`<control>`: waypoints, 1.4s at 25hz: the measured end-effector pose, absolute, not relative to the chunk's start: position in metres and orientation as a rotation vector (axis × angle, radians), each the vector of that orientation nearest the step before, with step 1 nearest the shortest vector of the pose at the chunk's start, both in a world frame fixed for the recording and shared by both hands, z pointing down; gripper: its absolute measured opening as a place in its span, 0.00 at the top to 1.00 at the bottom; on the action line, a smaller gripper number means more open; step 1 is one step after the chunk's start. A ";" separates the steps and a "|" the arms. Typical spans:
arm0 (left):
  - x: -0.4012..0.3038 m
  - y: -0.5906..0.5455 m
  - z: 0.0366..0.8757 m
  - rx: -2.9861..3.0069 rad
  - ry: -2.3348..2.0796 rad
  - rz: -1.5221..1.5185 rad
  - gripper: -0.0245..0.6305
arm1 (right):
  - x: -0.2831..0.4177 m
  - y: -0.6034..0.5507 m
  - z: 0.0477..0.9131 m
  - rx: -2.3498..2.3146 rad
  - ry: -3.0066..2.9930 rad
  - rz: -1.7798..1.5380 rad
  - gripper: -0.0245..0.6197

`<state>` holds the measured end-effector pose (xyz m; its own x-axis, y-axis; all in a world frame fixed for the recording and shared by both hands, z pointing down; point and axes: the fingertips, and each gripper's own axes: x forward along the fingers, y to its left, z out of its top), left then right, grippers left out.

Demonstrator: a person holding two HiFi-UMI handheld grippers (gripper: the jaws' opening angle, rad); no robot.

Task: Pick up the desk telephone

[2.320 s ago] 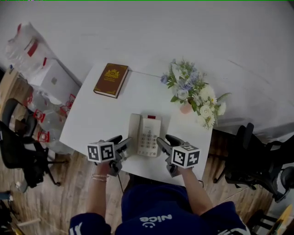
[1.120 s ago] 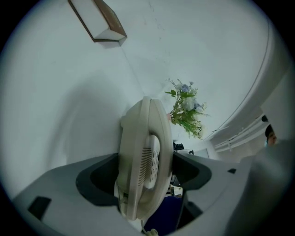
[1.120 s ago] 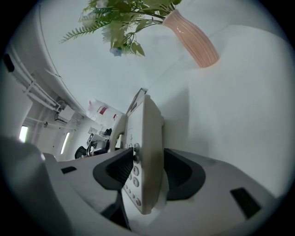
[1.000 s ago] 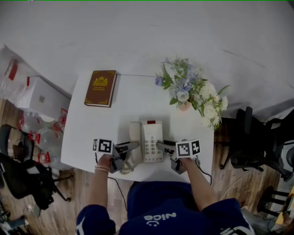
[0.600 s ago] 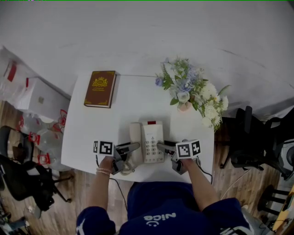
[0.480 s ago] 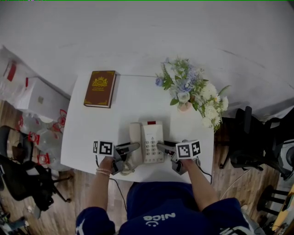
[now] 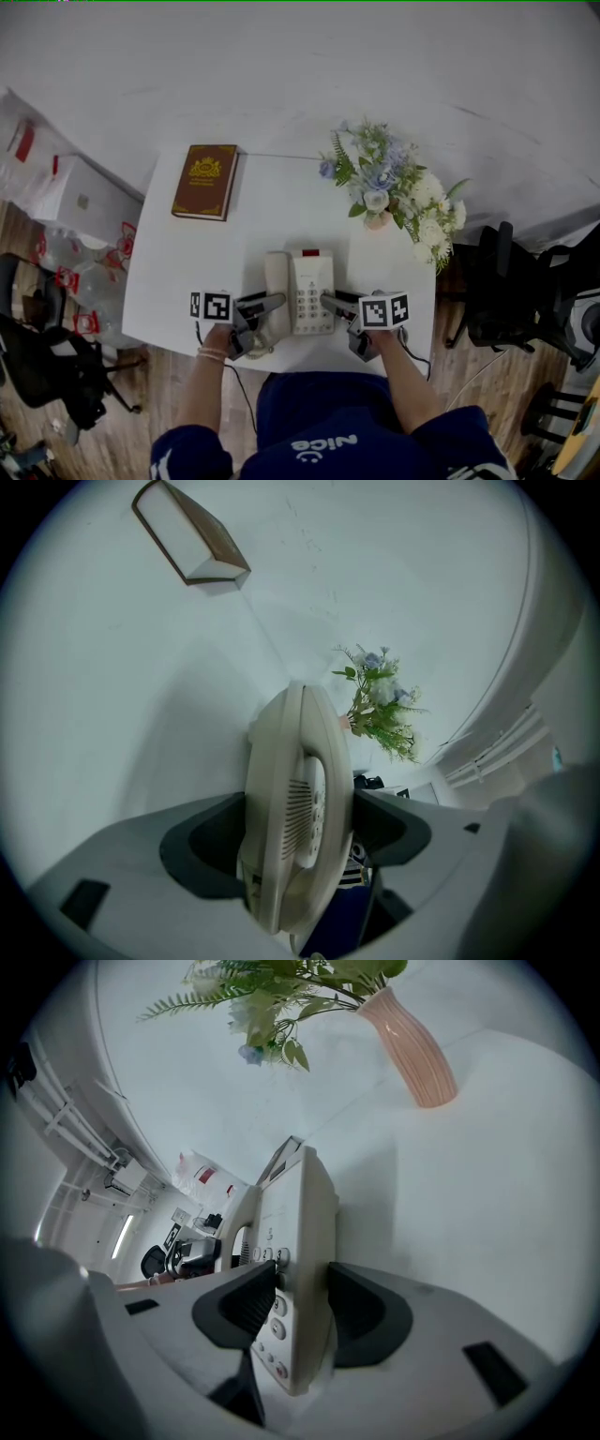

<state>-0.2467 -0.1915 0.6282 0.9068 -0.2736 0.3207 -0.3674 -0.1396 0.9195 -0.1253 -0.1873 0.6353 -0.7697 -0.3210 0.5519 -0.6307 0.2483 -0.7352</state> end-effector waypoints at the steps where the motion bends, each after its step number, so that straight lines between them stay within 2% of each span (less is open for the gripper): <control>1: -0.246 -0.191 0.628 1.738 -0.489 0.091 0.41 | -0.125 -0.187 0.635 0.886 -2.237 1.530 0.66; 11: -0.239 -0.196 0.607 1.752 -0.512 0.023 0.41 | -0.115 -0.189 0.612 0.957 -2.292 1.555 0.67; 35: -0.240 -0.204 0.542 1.881 -0.602 -0.076 0.41 | -0.111 -0.201 0.542 1.023 -2.488 1.339 0.68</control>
<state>-0.2398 -0.2041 0.5417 0.8688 -0.4391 0.2289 -0.3689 -0.2655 0.8908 -0.1111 -0.2013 0.5424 -0.7600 -0.5001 0.4152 -0.6220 0.3741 -0.6879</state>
